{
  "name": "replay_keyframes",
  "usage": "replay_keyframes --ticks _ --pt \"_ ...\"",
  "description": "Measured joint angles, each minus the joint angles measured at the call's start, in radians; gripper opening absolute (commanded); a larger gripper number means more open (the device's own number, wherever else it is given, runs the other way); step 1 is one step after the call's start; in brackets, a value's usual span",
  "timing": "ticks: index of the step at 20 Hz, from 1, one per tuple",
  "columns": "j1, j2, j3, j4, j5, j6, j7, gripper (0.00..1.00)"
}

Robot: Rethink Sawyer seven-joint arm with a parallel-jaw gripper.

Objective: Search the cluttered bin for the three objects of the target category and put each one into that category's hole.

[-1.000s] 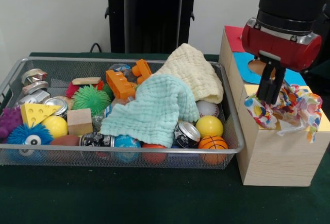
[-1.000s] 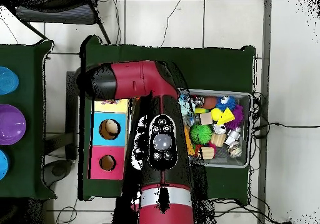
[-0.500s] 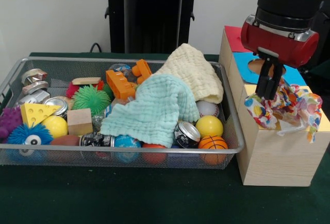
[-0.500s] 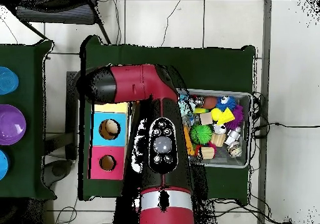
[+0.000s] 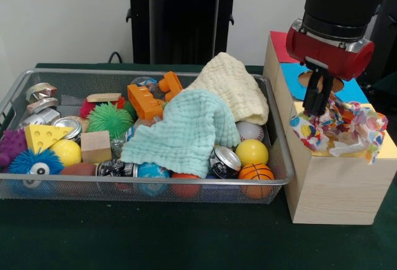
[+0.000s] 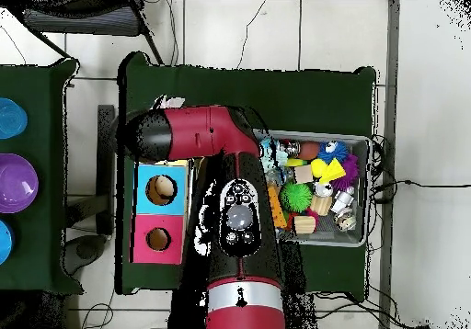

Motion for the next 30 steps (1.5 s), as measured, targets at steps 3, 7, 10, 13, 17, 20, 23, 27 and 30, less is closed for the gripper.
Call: replay_keyframes --ticks 3,7,10,13,17,20,23,27,30 --pt "0.0 0.0 0.006 0.016 0.003 -0.002 0.0 0.0" --pt "0.001 0.0 0.018 0.026 0.004 -0.016 0.0 0.0" --pt "0.004 -0.001 0.022 0.029 0.004 -0.032 0.0 0.0" --pt "0.015 -0.004 0.022 0.035 0.008 -0.065 0.0 0.0" --pt "0.034 -0.01 0.022 0.041 0.025 -0.099 0.0 0.0" --pt "0.051 -0.014 0.022 0.044 0.037 -0.114 0.0 0.0" --pt "0.079 -0.018 0.022 0.048 0.057 -0.128 0.0 0.0" --pt "0.105 -0.019 0.022 0.053 0.078 -0.131 0.0 0.0" --pt "0.119 -0.02 0.022 0.056 0.086 -0.131 0.0 0.0"
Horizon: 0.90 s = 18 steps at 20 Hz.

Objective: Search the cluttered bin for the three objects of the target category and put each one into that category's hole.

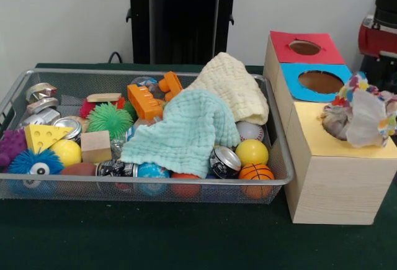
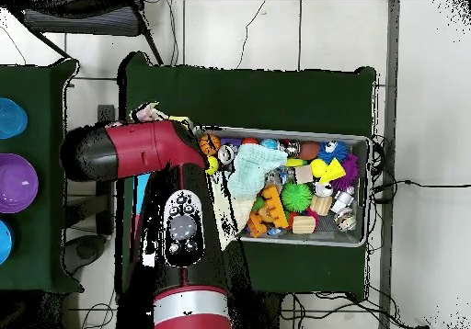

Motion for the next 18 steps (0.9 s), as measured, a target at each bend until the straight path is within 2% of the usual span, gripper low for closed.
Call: replay_keyframes --ticks 12,18 --pt "0.035 -0.037 -0.022 0.024 0.014 0.013 0.0 0.0" --pt "0.032 -0.104 -0.05 0.042 0.014 0.086 0.0 0.0"
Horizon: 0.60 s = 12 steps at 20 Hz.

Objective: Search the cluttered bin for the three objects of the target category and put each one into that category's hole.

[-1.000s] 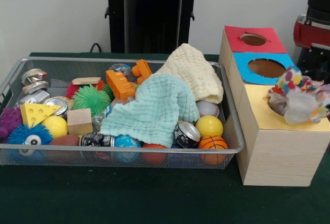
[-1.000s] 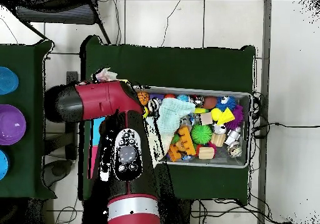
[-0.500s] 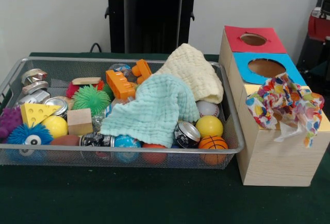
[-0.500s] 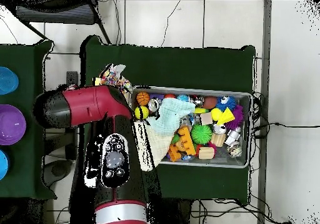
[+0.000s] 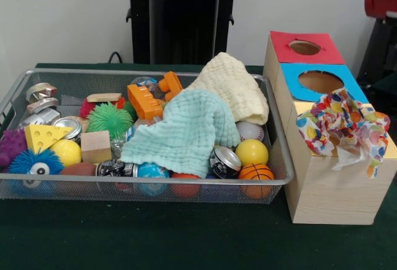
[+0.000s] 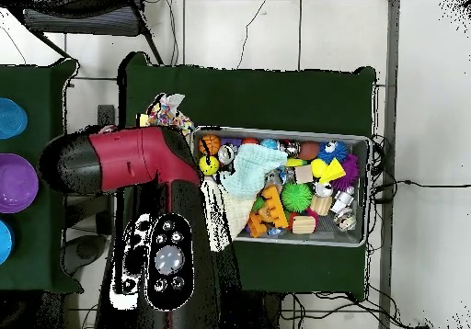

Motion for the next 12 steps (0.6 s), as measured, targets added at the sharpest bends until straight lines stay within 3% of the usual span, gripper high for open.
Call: replay_keyframes --ticks 12 --pt "-0.137 -0.159 -0.002 0.098 0.012 0.041 0.0 0.0"
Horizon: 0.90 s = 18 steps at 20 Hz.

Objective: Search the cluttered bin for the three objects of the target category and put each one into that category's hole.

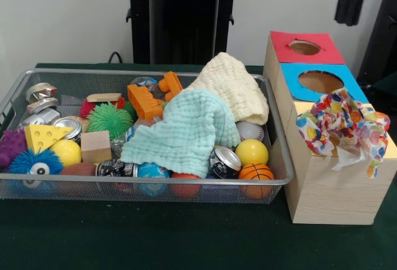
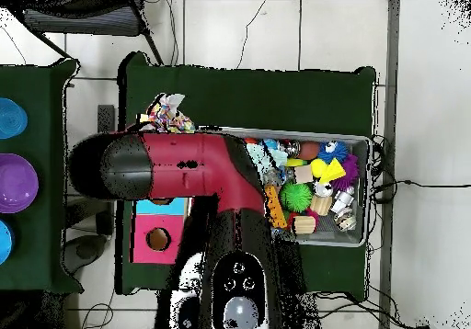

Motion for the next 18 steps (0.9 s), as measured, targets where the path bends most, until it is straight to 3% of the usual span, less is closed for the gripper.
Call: replay_keyframes --ticks 8,18 --pt "-0.075 -0.008 0.0 0.084 -0.01 -0.11 0.0 0.0" --pt "-0.055 0.077 -0.003 0.097 -0.039 -0.194 0.0 0.0"
